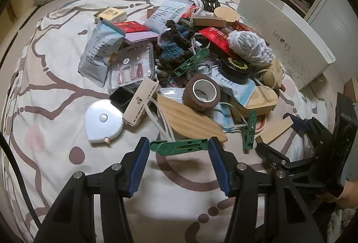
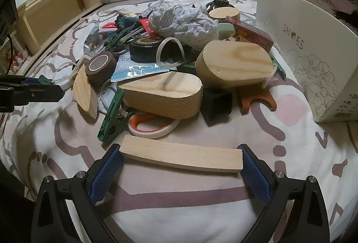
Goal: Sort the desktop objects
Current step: 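Lift the wooden stick with the right tool while the left tool grasps a green clothespin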
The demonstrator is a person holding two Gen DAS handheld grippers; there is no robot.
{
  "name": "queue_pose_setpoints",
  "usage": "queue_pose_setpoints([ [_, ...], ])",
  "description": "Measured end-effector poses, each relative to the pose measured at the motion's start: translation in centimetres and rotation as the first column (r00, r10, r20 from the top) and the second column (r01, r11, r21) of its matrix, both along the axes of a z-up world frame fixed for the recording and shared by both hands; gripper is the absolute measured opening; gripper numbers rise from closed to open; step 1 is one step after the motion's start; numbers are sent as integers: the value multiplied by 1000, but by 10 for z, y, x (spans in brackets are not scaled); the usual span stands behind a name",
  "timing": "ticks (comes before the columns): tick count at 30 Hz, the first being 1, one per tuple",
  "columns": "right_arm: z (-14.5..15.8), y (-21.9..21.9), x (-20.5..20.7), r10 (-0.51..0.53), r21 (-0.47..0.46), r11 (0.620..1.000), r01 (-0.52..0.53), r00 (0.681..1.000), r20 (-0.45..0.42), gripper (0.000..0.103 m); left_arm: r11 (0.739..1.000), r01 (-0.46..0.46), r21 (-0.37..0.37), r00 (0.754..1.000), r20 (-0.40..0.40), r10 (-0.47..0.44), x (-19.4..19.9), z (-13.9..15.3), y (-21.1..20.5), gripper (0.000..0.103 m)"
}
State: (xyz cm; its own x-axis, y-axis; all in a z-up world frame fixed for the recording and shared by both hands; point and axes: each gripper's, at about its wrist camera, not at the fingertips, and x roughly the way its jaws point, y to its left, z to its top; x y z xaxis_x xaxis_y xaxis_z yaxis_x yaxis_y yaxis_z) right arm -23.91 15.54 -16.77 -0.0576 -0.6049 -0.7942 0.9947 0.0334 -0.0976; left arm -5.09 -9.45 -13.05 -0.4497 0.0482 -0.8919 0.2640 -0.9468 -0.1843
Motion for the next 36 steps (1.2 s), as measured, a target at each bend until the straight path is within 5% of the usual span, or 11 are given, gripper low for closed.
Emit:
queue_pose_setpoints([
  [36,78,10,-34,-6,-162,987,15,998,57,100,992,-127,-4,980,-152,125,-2,58,-12,54],
])
